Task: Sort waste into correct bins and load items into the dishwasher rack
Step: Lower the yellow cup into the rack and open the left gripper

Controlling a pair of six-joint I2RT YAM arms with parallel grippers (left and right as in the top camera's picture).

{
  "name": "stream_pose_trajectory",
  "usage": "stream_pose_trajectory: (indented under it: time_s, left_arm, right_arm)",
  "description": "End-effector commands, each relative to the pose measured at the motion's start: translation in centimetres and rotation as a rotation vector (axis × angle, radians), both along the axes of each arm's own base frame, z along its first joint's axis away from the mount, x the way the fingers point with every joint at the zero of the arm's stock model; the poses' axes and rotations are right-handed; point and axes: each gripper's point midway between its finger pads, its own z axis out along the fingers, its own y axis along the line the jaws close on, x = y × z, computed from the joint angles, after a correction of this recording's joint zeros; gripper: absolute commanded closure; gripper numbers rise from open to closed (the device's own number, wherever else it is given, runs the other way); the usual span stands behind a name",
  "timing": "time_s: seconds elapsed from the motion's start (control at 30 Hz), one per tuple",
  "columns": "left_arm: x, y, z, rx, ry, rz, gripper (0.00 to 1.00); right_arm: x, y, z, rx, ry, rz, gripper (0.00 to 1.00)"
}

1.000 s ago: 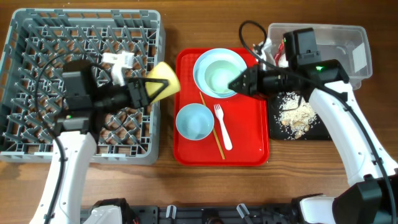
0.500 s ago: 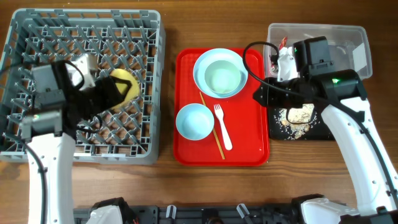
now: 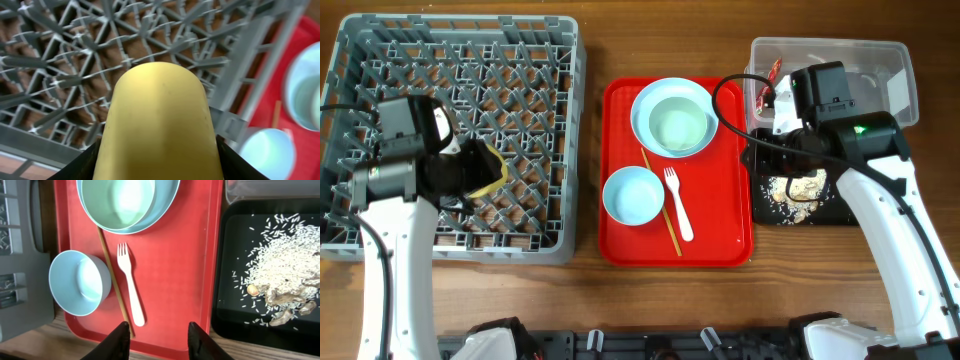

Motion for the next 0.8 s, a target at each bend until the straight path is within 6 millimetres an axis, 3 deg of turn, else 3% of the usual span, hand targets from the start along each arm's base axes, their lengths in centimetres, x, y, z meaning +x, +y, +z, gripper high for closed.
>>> stream_pose_trajectory:
  time_s: [0.0, 0.2, 0.77]
  left_arm:
    - [0.1, 1.3, -1.2, 0.05, 0.06, 0.017, 0.96]
    - [-0.9, 1.0, -3.1, 0.025, 0.172, 0.013, 0.96]
    - [-1.3, -0.7, -4.4, -0.077, 0.229, -0.008, 0.96]
  right_arm:
    - [0.4, -0.7, 0.7, -0.035, -0.032, 0.001, 0.6]
    - [0.5, -0.8, 0.7, -0.041, -0.035, -0.002, 0.59]
    - [0.6, -0.7, 0.7, -0.039, -0.04, -0.002, 0.59]
